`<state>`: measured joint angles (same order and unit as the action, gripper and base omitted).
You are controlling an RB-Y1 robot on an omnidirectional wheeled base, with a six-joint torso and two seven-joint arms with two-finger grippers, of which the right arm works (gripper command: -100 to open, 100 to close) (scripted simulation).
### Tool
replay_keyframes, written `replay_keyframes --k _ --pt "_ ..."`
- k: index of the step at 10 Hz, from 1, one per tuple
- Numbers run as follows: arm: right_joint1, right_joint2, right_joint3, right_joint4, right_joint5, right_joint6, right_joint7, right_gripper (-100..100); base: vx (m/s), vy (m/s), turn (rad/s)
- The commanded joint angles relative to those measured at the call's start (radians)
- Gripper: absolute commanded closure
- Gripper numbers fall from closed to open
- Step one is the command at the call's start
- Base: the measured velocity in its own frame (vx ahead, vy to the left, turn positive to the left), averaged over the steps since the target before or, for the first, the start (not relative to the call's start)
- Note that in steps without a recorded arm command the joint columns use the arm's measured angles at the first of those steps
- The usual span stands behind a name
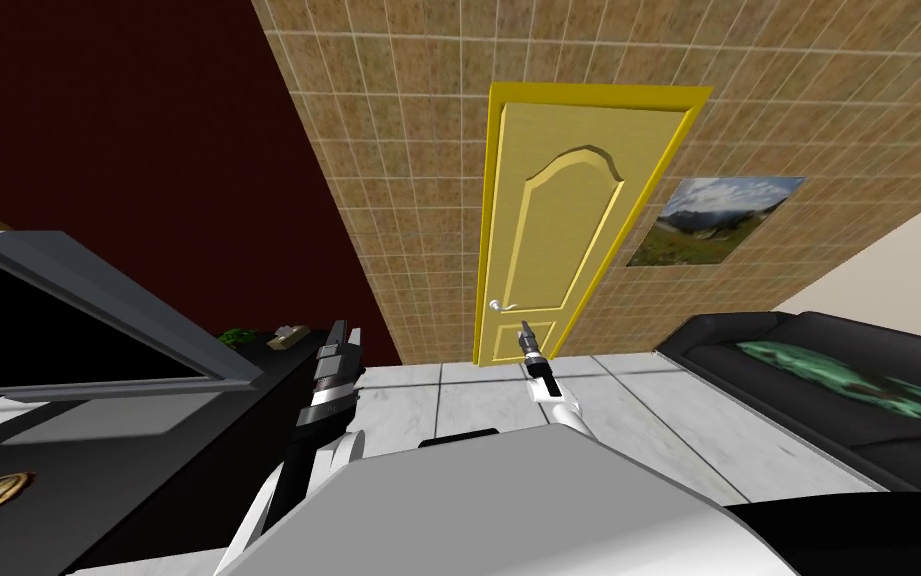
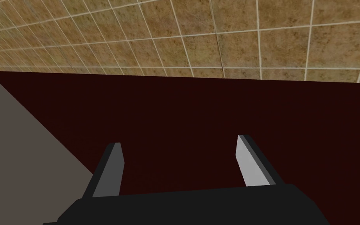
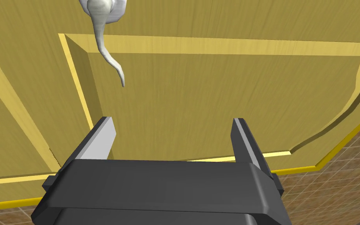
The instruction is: Pull the door open
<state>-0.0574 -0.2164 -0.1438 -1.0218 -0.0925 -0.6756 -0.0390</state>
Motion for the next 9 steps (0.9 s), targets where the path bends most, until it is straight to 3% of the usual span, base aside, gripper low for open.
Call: replay_keyframes --k 1,2,4,7,9 --pt "-0.026 -0.009 -0.007 0.05 -0.005 -0.004 0.001 -100 0.049 -0.038 0.119" --pt "-0.026 -0.009 -0.007 0.06 -0.005 -0.004 0.001 -100 0.037 -0.033 0.076" --pt "-0.064 -0.023 -0.018 0.136 -0.013 -0.013 0.002 -100 0.05 -0.035 0.163" --pt "-0.083 -0.031 -0.024 0.197 -0.017 -0.017 0.003 -100 0.034 -0.04 0.088" --pt "-0.116 -0.043 -0.033 0.27 -0.024 -0.024 0.003 -100 0.039 -0.041 0.141"
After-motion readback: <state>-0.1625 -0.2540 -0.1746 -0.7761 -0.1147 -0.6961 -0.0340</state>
